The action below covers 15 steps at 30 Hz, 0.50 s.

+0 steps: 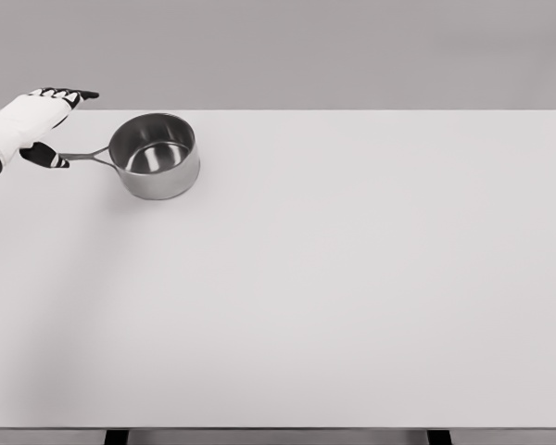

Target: Rotate pot handle

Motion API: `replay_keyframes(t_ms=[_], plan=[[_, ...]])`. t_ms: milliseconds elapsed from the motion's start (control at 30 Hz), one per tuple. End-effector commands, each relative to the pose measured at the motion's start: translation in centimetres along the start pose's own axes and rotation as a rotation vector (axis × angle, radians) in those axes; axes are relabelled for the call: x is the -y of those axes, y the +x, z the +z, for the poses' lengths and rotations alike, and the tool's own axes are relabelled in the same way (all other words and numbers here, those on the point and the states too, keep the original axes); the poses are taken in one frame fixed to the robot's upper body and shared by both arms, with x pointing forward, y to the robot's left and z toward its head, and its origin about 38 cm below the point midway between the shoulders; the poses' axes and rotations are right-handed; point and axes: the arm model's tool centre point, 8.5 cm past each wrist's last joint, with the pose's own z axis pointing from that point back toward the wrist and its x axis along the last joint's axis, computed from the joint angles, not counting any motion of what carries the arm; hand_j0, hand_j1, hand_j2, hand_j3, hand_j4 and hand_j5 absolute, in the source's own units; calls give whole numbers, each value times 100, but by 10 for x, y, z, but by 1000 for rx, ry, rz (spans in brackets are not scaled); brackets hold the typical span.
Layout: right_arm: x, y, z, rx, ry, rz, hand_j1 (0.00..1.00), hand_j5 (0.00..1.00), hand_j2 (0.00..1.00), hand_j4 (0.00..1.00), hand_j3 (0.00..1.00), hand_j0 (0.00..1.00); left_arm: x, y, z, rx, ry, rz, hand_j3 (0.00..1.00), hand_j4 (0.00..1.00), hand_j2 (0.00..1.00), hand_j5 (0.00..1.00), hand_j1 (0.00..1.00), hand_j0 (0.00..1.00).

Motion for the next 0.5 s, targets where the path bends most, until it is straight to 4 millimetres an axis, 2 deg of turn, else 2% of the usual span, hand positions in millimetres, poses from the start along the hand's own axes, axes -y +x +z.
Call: replay_keyframes(t_ms=[0, 467], plan=[[0, 0, 0, 1, 0, 0, 100, 100, 100, 100, 100, 100, 0, 0, -1, 0, 0, 2, 100, 100, 100, 100, 100, 100], [0, 0, 0, 1, 0, 0, 100, 100, 100, 100, 100, 100, 4, -1, -11, -3, -4, 7, 100, 100, 100, 100, 100, 100]])
